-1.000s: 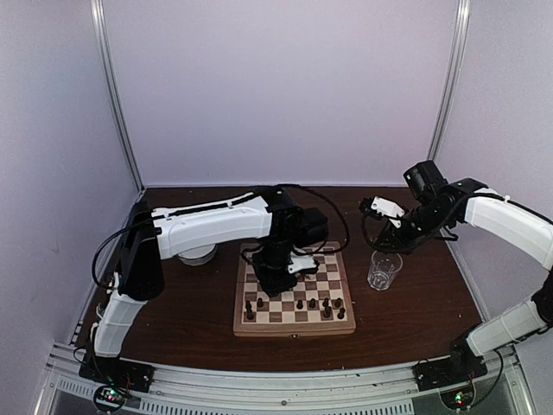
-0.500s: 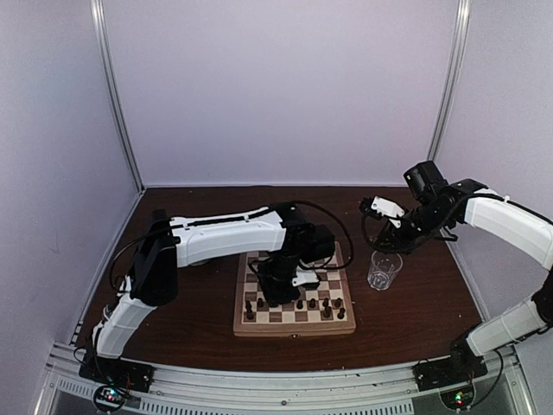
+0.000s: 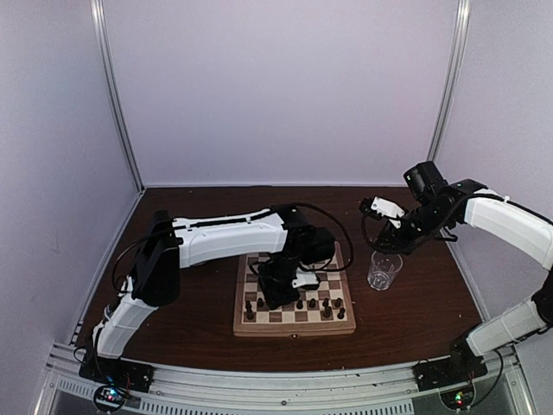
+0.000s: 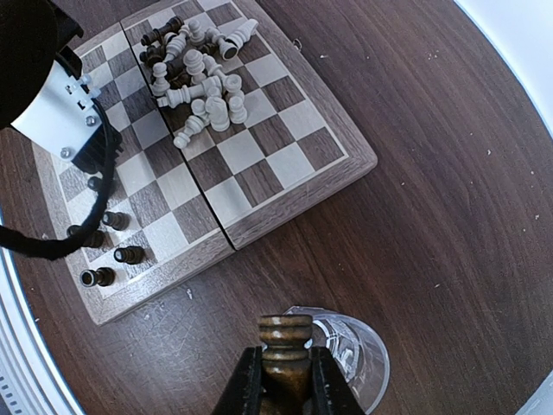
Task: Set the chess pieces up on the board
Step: Place the pawn at f7.
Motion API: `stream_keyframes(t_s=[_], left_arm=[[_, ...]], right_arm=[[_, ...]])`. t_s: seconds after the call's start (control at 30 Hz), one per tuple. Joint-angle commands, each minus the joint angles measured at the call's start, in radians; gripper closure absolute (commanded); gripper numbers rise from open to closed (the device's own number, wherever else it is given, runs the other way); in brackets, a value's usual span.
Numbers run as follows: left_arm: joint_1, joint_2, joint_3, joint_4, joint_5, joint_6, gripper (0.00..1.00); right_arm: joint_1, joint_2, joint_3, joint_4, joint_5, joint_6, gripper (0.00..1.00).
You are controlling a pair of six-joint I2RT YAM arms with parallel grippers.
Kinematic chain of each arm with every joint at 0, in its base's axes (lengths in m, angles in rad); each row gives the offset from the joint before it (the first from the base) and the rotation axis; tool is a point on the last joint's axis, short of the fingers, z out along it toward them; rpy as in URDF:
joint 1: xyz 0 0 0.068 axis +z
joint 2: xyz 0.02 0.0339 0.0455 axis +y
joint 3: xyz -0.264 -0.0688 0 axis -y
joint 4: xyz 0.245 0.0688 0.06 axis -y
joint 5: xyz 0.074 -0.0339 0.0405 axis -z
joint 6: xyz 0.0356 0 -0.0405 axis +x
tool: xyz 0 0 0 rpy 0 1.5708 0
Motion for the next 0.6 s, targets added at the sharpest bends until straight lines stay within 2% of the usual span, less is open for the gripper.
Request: stream_keyframes(t_s=[0.0, 0.17, 0.33, 0.57], left_arm=[[-0.006, 0.019, 0.019, -0.019, 0.008, 0.001, 0.72], [-0.006, 0.011, 0.022, -0.012, 0.02, -0.007, 0.7], [-0.006, 0.012, 0.022, -0.012, 0.03, -0.005, 0.83], [-0.005, 0.015, 0.032, -0.007, 0.037, -0.002, 0.88]], right_arm=[[-0.007, -0.004, -0.01, 0.014, -0.003, 0.006, 0.96], [-0.008, -0.005, -0.011, 0.014, -0.004, 0.006, 0.96], [-0.008, -0.008, -0.011, 0.013, -0.005, 0.006, 0.96], [-0.008, -0.01, -0.013, 0.012, -0.008, 0.004, 0.96]])
